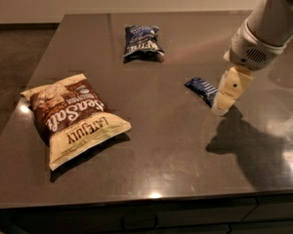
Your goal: Move rxbar blueberry near brown chip bag
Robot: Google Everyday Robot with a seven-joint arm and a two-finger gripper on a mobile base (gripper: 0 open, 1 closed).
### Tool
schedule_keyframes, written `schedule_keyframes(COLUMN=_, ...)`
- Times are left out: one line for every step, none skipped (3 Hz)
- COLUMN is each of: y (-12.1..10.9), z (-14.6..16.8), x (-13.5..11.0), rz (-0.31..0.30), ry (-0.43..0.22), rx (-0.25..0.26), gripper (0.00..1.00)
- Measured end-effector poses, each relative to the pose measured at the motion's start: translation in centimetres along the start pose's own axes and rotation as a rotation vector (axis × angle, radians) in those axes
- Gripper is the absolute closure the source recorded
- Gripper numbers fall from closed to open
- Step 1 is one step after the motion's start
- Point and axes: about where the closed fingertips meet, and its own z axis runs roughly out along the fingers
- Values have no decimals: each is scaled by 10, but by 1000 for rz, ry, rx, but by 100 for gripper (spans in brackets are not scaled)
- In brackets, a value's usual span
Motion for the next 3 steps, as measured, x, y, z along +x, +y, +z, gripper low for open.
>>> schedule_keyframes(y=-24, z=31, x=-12, rz=69, ry=-12, rx=-1, gripper=0)
schedule_keyframes(y=-41, z=55, x=-16, rz=115, ry=-10, rx=4, gripper=0)
schedule_keyframes(y=-49, z=71, x=-16, rz=139, ry=-4, rx=11, gripper=0)
